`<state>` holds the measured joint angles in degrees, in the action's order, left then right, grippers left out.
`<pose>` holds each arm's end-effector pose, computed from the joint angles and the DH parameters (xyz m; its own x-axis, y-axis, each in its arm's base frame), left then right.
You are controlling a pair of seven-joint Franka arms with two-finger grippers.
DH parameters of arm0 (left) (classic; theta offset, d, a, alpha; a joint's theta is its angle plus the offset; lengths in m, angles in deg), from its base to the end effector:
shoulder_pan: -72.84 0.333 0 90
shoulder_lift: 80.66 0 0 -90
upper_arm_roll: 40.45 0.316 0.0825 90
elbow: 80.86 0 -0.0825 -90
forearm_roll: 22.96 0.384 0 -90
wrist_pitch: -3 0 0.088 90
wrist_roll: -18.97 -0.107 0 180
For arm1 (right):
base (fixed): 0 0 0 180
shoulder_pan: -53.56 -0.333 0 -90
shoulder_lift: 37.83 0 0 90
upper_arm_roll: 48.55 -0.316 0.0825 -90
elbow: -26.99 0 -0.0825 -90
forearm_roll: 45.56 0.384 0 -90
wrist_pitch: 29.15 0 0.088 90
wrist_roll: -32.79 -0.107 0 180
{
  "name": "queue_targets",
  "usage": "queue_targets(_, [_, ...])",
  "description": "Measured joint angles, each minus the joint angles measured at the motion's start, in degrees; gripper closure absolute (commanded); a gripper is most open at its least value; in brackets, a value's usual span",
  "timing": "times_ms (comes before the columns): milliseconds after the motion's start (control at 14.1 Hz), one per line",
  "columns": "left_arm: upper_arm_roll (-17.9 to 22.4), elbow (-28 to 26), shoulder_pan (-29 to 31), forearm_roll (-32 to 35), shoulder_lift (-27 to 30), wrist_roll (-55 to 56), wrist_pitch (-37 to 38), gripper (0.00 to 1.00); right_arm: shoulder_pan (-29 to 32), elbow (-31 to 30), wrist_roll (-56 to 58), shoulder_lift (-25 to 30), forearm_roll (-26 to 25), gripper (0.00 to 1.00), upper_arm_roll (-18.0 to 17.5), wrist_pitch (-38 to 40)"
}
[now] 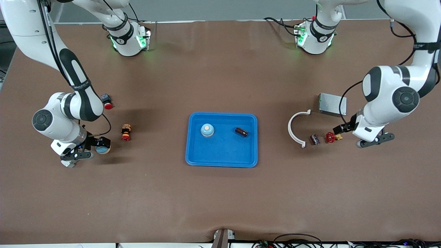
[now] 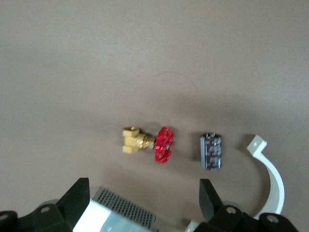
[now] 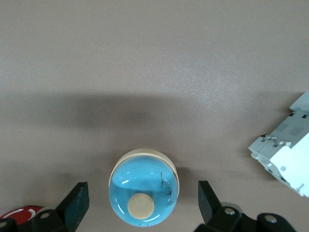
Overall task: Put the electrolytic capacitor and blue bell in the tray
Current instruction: 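Grasp the second button with the right gripper while the left gripper grasps capacitor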
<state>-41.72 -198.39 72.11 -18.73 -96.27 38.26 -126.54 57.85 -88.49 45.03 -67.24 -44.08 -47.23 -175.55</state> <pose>0.5820 -0.0181 0.3005 0.9667 0.2521 -0.0443 0.2489 -0.9663 -0.0662 0.6033 -0.0594 0.1965 0.9949 0.0973 0.0267 0.0973 -0.9953 0.0022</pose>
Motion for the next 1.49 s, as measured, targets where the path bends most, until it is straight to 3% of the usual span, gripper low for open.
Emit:
queue_targets(567, [-2.0,10.1,-4.9,-0.1,-12.0,22.9,-2.2,0.00,0.0,-0.3,0.3,0.0,0.0,0.00,0.0,-0.2])
queue_targets(1064, [-1.9,11.5,-4.5,-0.1,-16.1,24.9,-1.7,0.00,0.0,-0.6,0.4,0.0,0.0,0.00,0.0,-1.2])
queue_targets(1205, [-2.0,11.5,-4.5,-0.1,-16.7,25.2,1.4,0.00,0.0,-0.7,0.4,0.0,0.0,0.00,0.0,-1.2])
queue_targets(1489, [-2.0,11.4,-5.1,-0.1,-16.8,25.8,4.2,0.00,0.0,-0.8,0.4,0.0,0.0,0.61,0.0,-1.2])
